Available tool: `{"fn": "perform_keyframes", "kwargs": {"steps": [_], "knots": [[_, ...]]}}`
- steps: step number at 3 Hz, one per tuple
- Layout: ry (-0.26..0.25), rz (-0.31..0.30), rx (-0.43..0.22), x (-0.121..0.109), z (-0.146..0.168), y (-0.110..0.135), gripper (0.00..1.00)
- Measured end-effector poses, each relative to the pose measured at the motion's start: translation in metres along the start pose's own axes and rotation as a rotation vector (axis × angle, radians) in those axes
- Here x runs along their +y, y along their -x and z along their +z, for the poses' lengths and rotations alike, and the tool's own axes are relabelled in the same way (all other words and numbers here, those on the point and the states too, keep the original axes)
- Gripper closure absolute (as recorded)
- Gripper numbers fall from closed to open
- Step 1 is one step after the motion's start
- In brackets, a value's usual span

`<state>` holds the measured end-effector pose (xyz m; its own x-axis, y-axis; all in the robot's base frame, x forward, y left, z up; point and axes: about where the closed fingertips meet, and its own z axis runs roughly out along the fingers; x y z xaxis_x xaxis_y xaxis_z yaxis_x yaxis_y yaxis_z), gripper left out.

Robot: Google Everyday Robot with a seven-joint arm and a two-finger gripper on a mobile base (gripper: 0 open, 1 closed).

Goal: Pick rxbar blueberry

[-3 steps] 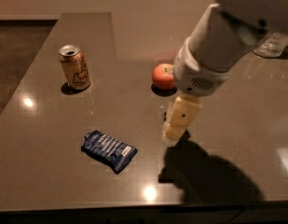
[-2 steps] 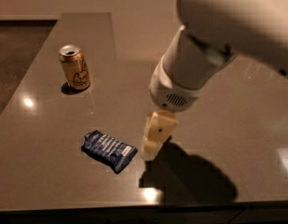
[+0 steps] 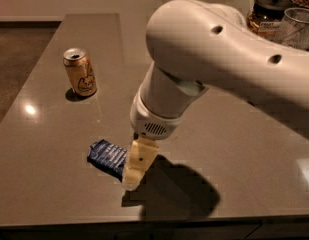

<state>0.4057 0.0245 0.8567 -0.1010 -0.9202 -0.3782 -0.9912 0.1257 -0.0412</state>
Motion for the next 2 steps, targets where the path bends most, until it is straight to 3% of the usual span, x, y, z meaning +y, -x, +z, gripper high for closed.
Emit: {"fn": "perform_keyframes", "kwargs": {"steps": [2], "knots": [[0.018, -0.013, -0.009, 0.0135, 0.0277, 0.0222, 0.00]]}}
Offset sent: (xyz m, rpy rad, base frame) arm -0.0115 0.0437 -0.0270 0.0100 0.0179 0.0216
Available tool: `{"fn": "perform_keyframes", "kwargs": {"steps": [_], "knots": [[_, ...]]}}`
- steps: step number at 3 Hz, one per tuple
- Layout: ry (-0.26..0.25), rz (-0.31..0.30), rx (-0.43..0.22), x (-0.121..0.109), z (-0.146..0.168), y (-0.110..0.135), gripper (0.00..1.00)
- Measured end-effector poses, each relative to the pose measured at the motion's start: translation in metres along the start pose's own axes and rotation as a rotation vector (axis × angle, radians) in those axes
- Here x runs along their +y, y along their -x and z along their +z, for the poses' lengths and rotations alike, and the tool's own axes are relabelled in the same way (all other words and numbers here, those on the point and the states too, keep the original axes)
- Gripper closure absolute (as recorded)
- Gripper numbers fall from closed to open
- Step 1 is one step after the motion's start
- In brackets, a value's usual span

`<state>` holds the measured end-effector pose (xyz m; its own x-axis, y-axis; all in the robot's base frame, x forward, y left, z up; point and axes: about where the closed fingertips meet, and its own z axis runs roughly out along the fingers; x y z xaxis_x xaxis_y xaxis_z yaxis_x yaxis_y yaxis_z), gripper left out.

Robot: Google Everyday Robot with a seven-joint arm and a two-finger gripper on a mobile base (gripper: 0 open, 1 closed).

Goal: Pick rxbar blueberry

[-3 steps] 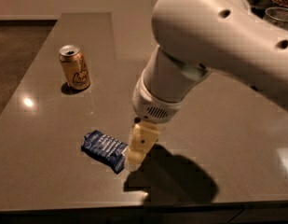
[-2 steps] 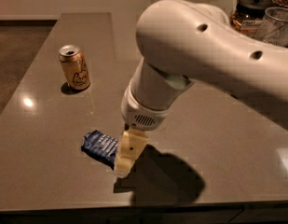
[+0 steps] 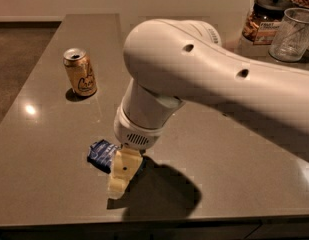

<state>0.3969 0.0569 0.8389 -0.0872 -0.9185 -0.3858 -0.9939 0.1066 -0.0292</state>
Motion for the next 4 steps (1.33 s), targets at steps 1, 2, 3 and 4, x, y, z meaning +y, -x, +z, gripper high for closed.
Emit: {"fn": "perform_keyframes", "kwargs": {"steps": [1, 2, 3, 4], "knots": [[0.007, 0.006, 0.002, 0.005, 0.006, 0.006, 0.18], [0.011, 0.008, 0.004, 0.008, 0.008, 0.009, 0.41], [0.009, 0.012, 0.003, 0.009, 0.006, 0.009, 0.64], [-0.009, 0.021, -0.011, 0.005, -0.005, 0.011, 0.88]]}}
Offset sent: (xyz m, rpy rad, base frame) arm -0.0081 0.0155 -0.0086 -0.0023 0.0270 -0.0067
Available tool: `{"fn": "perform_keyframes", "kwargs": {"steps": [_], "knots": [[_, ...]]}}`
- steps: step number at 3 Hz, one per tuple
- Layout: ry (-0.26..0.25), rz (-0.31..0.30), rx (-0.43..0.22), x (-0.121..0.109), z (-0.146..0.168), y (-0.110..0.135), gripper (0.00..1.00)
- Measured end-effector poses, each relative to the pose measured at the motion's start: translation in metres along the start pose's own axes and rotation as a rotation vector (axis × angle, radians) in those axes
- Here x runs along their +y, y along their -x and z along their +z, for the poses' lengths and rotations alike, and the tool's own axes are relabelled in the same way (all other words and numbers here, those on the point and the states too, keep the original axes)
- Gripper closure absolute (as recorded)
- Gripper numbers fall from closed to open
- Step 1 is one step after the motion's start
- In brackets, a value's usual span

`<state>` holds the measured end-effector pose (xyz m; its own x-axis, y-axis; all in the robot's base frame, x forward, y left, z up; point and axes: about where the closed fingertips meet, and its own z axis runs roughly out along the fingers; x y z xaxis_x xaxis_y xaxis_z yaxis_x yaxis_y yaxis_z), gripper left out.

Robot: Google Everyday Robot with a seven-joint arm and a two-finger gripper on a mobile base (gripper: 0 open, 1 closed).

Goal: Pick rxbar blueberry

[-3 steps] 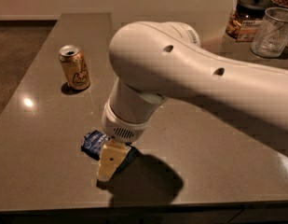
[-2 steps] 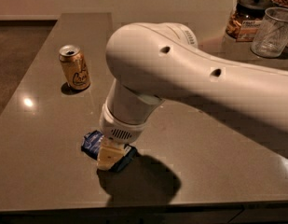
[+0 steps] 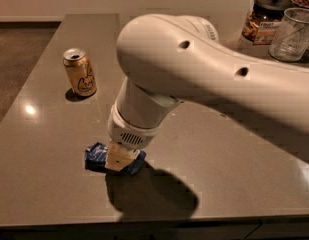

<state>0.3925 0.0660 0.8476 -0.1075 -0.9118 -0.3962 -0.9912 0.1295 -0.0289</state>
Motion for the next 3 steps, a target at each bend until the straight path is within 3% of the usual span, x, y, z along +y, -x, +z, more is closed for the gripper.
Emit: {"fn": "perform_keyframes", "kwargs": {"steps": [1, 3], "knots": [[-0.024, 0.025, -0.021, -0.013, -0.021, -0.001, 1.00], [-0.111, 0.040, -0.078, -0.043, -0.087, 0.003, 1.00]]}}
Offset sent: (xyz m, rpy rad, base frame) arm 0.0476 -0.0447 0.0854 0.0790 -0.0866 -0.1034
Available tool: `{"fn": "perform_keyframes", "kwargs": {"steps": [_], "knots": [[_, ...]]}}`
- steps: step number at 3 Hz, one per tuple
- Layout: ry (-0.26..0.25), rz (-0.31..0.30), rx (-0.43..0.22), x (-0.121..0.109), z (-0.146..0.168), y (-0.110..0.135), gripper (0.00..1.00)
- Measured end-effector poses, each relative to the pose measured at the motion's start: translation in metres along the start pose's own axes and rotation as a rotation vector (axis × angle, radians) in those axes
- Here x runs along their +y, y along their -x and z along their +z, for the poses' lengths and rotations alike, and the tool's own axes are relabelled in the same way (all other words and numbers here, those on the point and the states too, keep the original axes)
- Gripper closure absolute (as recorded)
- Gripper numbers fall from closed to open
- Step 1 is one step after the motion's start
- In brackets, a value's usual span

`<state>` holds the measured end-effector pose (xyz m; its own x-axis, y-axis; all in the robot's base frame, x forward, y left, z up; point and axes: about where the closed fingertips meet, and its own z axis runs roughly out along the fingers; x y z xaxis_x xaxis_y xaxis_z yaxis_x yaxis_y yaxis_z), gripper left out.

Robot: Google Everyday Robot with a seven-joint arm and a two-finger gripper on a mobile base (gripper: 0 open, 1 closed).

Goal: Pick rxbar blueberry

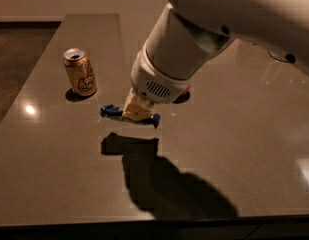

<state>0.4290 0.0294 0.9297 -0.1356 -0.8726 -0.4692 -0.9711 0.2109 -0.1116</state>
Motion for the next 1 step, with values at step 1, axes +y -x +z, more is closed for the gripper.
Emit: {"fn": "perform_keyframes", "kwargs": {"steps": [1], "knots": [[-0.004, -0.001, -0.003, -0.0007, -0.0020, 0.0013, 1.00]]}}
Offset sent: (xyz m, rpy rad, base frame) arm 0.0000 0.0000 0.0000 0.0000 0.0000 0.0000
